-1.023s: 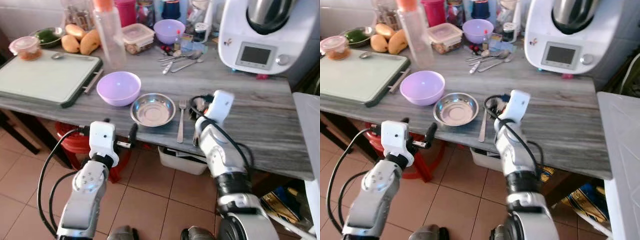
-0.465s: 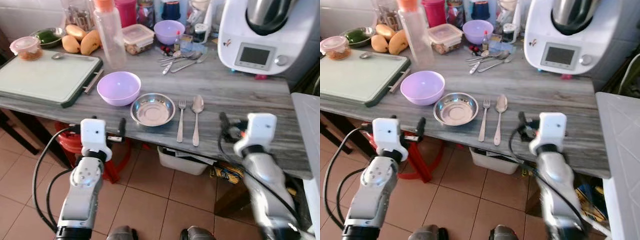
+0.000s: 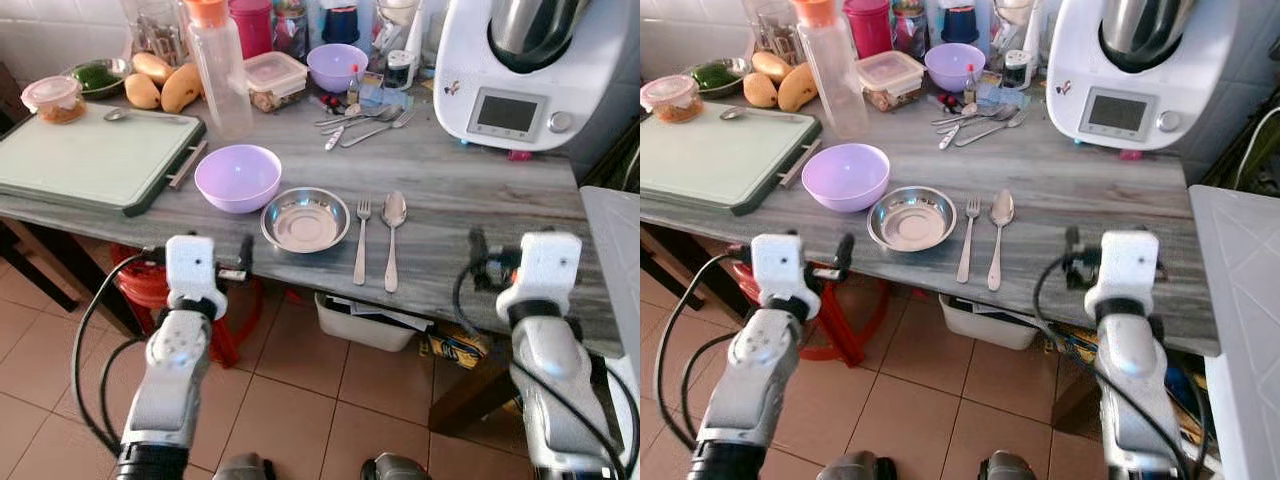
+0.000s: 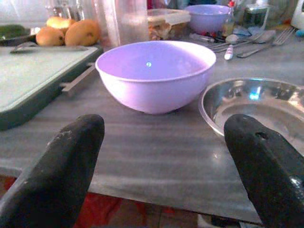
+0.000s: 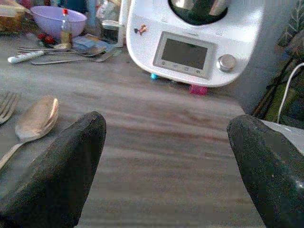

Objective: Setting the table

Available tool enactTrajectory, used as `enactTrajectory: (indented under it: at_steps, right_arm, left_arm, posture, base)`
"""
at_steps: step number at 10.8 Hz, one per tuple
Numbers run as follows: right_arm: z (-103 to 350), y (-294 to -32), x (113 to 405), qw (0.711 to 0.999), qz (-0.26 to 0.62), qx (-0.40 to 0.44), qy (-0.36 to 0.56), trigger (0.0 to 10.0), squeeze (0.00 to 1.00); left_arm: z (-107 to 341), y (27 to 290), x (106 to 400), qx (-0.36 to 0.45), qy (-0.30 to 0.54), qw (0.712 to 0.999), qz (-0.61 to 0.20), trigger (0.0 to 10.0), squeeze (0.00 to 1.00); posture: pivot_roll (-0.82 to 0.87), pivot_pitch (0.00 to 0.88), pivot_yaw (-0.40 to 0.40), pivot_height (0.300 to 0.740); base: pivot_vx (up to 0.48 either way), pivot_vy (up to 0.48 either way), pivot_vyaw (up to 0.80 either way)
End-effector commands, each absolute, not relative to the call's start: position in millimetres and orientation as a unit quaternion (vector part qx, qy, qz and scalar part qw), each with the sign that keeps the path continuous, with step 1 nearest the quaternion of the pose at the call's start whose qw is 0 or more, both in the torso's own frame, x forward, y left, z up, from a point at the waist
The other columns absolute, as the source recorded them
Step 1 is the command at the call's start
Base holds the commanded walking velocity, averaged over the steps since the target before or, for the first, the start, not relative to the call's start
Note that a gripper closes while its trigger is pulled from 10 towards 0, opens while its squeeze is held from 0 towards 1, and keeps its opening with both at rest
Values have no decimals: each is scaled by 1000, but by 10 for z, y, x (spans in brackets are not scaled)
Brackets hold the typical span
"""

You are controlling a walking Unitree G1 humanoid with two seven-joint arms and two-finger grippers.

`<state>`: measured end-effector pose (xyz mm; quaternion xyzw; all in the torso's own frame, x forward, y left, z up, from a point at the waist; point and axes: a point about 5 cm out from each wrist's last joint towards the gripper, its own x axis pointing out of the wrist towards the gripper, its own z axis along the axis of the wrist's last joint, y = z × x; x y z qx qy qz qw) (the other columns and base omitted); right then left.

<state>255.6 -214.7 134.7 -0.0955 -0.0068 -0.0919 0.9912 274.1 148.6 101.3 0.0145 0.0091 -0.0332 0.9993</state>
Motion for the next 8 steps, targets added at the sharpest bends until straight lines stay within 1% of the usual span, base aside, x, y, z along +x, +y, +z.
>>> enactTrajectory:
  at_steps: [1, 2, 4, 5, 6, 8]
  right_arm:
    - [1283, -2213, 2556, 990, -105, -95, 14, 10000, 0]
    - [1287, -2211, 2553, 991, -103, -86, 14, 10000, 0]
    - [1278, -2121, 2616, 989, -95, -115, 11, 10000, 0]
    - [1291, -2086, 2650, 991, -85, -103, 4, 10000, 0]
    - [1310, -2057, 2699, 994, -87, -67, 0, 10000, 0]
    - [1310, -2099, 2705, 993, -86, -81, 0, 10000, 0]
  left_arm:
    - [971, 1491, 2716, 16, 16, 999, -29, 10000, 0]
    - [961, 1494, 2703, 16, 16, 999, -28, 10000, 0]
    - [933, 1521, 2717, 20, 18, 999, -26, 10000, 0]
    - [948, 1528, 2731, 21, 16, 999, -25, 10000, 0]
    - [960, 1532, 2750, 22, 13, 999, -24, 10000, 0]
    - [963, 1523, 2761, 22, 10, 999, -24, 10000, 0]
  posture:
    - [-43, 0, 32, 740]
    - [-43, 0, 31, 740]
    - [-31, 0, 26, 740]
    - [-28, 0, 23, 740]
    - [-28, 0, 19, 740]
    - [-26, 0, 11, 740]
  base:
    - [-266, 0, 0]
    - [-266, 0, 0]
    - [-266, 0, 0]
    - [-270, 0, 0]
    - [-266, 0, 0]
    - [-268, 0, 0]
